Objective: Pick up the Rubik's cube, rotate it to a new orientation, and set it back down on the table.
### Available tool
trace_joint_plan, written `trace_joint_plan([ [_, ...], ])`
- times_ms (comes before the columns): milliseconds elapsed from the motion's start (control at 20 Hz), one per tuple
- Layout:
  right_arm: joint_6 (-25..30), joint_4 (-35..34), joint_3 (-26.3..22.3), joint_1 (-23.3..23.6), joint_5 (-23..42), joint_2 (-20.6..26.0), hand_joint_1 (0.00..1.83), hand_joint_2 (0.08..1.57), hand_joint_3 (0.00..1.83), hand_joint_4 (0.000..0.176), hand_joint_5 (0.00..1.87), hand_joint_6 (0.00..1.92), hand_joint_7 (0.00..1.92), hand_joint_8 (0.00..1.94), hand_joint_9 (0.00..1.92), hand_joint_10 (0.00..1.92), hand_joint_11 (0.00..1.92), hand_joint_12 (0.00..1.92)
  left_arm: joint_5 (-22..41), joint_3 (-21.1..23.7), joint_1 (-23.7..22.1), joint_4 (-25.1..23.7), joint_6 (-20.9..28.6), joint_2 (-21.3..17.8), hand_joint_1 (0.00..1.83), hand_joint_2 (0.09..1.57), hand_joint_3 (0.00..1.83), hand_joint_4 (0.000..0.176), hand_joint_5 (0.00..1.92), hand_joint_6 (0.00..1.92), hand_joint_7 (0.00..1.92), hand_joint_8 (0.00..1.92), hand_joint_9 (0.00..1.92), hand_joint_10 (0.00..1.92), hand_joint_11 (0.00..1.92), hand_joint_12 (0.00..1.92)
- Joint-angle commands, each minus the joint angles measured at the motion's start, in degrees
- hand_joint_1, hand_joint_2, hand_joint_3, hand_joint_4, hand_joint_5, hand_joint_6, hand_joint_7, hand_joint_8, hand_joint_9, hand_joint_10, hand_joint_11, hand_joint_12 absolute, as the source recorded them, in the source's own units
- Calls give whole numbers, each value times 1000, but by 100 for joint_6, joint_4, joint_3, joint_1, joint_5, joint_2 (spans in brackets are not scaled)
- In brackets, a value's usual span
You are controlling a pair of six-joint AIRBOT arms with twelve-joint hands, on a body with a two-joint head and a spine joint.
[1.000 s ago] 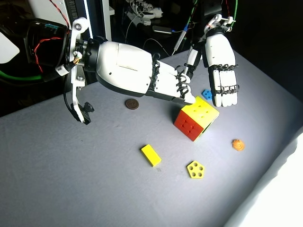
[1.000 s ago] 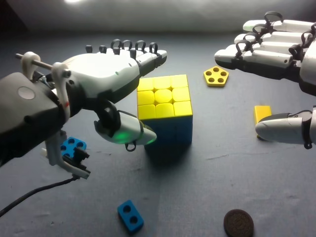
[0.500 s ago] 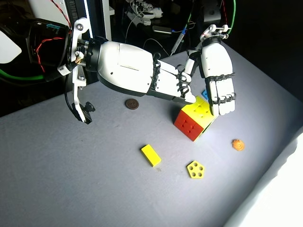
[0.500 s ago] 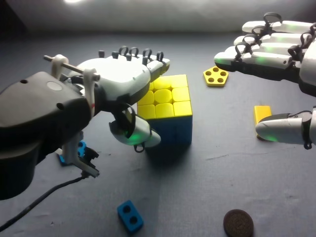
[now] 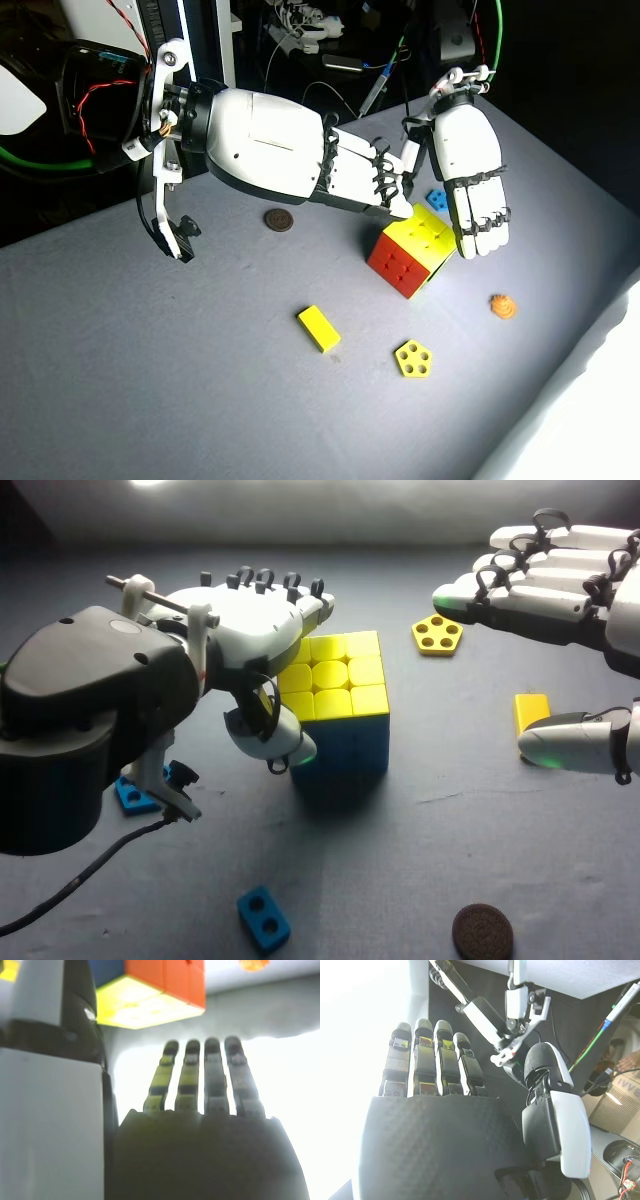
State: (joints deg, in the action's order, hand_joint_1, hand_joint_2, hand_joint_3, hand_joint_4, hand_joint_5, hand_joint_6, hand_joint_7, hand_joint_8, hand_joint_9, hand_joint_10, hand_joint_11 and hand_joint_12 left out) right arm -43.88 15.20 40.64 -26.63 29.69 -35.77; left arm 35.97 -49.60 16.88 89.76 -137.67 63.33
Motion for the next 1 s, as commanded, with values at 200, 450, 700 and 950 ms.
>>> trace_joint_plan([
  [200,-15,-97,-22,51,663,14,104,1299,2,0,27,1,128,0,158,5,0,315,237,-138,-94,-9,-192,69,922,982,0,0,0,0,0,0,0,0,2,23],
  [450,-17,-89,-22,51,663,10,180,1272,0,0,53,10,176,12,193,17,0,467,300,-307,-127,106,-235,306,930,970,0,0,0,0,0,0,0,0,0,53],
  [700,-18,-74,-22,51,662,7,140,1267,0,0,102,24,175,8,180,10,0,496,402,-408,-190,365,-438,450,929,977,0,0,0,0,0,0,0,0,0,0],
  [950,-19,-72,-26,50,662,6,137,1270,0,0,72,5,159,2,185,10,0,511,499,-441,-163,435,-528,451,942,949,0,0,0,0,0,0,0,0,0,0],
])
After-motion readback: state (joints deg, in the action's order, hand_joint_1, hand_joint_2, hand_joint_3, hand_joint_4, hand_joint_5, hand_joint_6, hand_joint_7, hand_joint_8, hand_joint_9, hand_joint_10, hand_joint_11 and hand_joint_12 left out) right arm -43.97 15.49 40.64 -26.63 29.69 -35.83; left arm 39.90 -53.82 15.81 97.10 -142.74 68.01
